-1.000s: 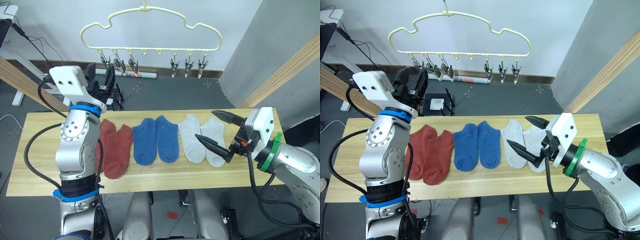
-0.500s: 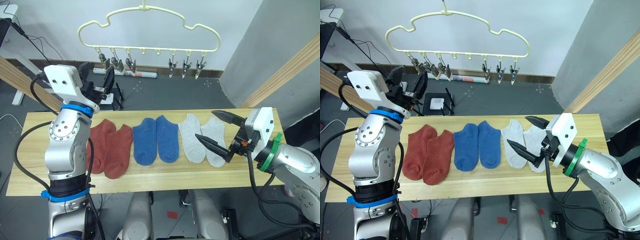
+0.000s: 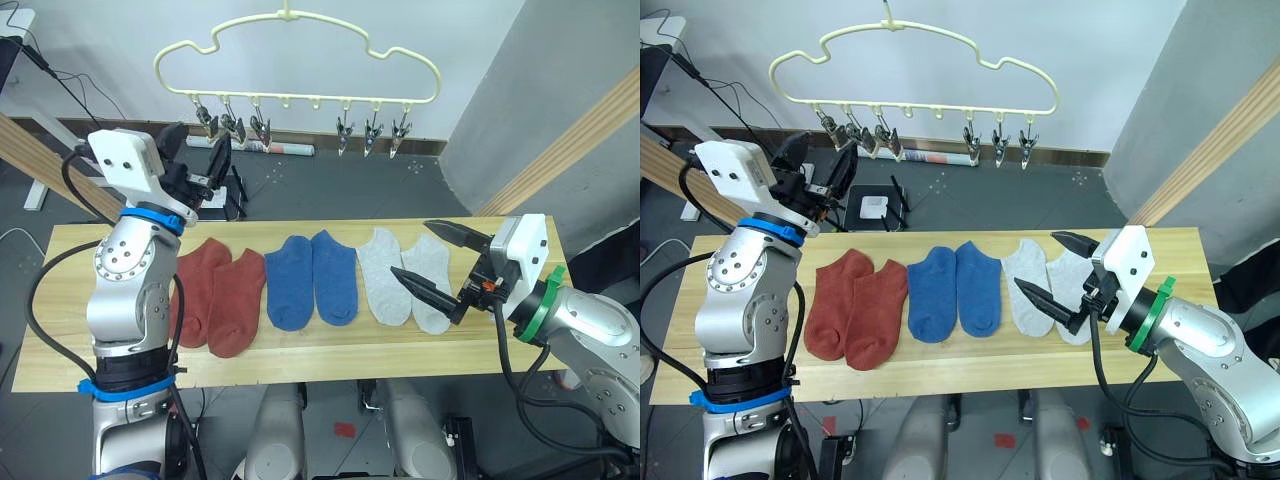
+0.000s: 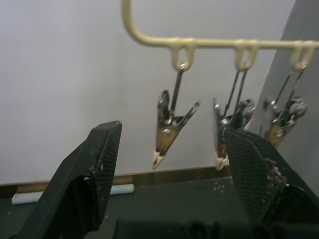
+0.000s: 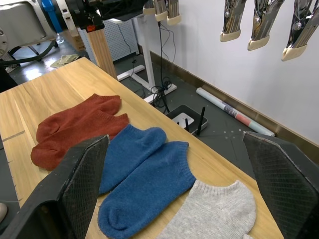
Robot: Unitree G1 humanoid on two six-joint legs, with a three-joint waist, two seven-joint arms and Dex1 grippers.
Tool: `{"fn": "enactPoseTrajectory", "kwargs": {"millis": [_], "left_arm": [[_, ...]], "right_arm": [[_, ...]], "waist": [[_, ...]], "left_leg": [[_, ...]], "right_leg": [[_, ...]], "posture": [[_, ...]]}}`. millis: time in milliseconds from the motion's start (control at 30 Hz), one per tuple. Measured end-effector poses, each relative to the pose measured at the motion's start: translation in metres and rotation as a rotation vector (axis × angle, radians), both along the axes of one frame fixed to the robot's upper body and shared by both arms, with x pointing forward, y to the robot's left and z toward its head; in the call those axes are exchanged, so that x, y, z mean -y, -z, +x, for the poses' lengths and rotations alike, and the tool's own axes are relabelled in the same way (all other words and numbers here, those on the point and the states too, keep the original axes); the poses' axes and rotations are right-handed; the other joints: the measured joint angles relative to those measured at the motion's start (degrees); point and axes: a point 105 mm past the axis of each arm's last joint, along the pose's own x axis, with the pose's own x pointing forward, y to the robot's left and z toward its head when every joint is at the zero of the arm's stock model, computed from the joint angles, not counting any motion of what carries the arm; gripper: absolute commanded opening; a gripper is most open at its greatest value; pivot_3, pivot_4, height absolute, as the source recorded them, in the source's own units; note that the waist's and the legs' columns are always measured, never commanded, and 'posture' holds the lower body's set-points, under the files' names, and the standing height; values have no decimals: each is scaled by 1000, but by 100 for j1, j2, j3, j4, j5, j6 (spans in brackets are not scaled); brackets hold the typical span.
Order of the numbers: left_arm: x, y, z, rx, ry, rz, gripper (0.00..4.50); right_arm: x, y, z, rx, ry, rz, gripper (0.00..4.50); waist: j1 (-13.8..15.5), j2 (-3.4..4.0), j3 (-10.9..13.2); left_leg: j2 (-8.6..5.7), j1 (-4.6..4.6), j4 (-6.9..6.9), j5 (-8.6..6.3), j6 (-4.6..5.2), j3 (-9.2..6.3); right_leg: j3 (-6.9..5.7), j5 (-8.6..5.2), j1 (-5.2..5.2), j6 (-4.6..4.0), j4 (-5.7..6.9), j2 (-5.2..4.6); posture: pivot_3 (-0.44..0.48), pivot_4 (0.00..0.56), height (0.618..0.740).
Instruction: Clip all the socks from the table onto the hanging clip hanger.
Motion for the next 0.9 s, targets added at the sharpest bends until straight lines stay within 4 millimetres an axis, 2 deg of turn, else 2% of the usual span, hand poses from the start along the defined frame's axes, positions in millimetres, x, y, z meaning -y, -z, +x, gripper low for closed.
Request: {"fn": "enactPoseTrajectory", "kwargs": {"millis": [67, 367, 900], "left_arm": [[-2, -2, 0, 8, -13, 0, 2553], [-3, -3, 0, 10, -21, 12, 2553], [3, -21, 9, 53, -5, 1, 2553]], "right_arm": [[0, 0, 0, 0, 0, 0, 4500], [-2, -3, 0, 11, -7, 9, 4500], [-2, -4, 0, 11, -7, 14, 4500]], "waist": [[1, 0, 0], [1, 1, 1], [1, 1, 1]], "left_leg": [[0, -3, 0, 0, 0, 0], [0, -4, 0, 0, 0, -1], [0, -10, 4, 0, -1, -2]], "right_leg": [[0, 0, -2, 0, -1, 0], [-1, 0, -4, 0, 1, 0], [-5, 0, -6, 0, 1, 0]], "posture": [[-23, 477, 740], [-23, 478, 740], [-28, 478, 740]]}}
